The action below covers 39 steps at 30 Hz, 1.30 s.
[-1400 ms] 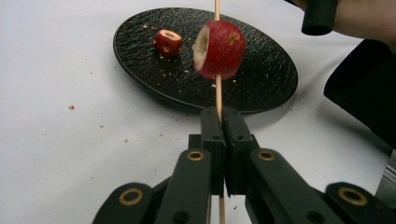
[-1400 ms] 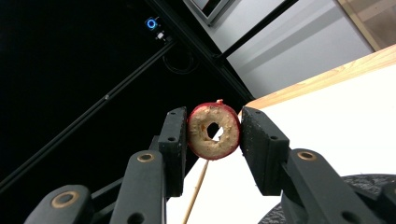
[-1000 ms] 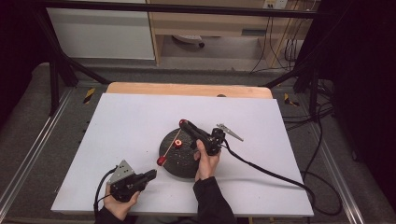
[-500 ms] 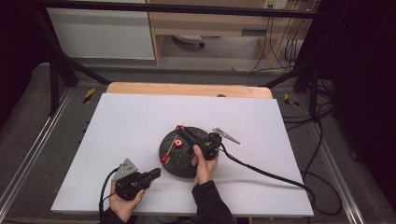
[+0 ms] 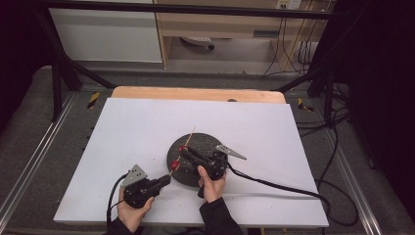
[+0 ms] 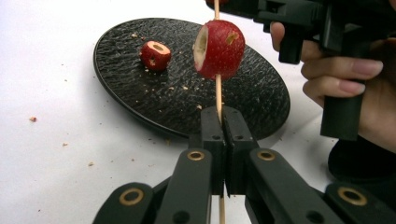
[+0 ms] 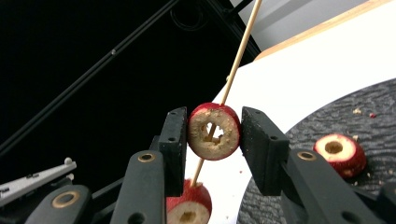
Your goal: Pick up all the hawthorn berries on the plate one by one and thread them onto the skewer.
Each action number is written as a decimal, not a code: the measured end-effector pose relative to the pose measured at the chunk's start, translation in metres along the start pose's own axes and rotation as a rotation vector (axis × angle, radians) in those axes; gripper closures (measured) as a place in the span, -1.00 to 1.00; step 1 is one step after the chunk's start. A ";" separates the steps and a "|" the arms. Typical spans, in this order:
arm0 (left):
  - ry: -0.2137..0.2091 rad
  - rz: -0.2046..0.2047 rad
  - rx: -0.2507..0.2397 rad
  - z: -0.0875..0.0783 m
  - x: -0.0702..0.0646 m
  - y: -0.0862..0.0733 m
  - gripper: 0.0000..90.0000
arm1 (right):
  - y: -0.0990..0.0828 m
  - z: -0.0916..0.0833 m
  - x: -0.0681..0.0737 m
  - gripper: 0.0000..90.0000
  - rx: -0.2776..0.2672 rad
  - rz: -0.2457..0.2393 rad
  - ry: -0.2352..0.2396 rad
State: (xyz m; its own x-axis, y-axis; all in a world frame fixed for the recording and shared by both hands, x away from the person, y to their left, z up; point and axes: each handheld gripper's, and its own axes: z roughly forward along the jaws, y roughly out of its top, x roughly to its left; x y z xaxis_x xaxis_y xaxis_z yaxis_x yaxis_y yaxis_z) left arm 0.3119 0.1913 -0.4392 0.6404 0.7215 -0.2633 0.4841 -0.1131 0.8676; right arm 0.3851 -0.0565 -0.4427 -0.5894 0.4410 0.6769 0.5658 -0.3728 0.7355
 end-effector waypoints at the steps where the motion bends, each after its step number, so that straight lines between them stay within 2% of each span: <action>1: 0.000 -0.001 0.001 0.000 0.000 0.000 0.96 | -0.001 0.000 0.000 0.39 0.003 -0.006 -0.001; 17: -0.009 0.012 0.016 0.000 0.001 -0.001 0.96 | -0.012 -0.004 0.004 0.37 0.043 -0.027 -0.012; 23: -0.001 0.017 0.018 -0.005 0.006 -0.001 0.96 | -0.006 -0.007 0.006 0.08 0.062 -0.060 -0.037; 28: 0.024 0.032 0.019 -0.013 0.015 0.000 0.96 | 0.001 -0.012 0.006 -0.15 0.093 -0.116 -0.075; 32: 0.044 0.032 0.036 -0.022 0.024 0.000 0.96 | 0.009 -0.014 0.006 -0.33 0.130 -0.170 -0.107; 35: 0.058 0.031 0.046 -0.026 0.029 0.001 0.96 | 0.015 -0.014 0.004 -0.44 0.169 -0.192 -0.130; 39: 0.068 0.057 0.060 -0.028 0.031 0.002 0.96 | 0.024 -0.015 0.002 -0.56 0.211 -0.231 -0.162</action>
State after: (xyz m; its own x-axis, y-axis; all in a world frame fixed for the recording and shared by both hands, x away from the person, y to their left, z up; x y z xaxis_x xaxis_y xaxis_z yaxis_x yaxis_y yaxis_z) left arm 0.3158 0.2329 -0.4342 0.6269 0.7572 -0.1836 0.4847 -0.1945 0.8528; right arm 0.3888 -0.0768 -0.4232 -0.6265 0.6240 0.4670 0.5447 -0.0780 0.8350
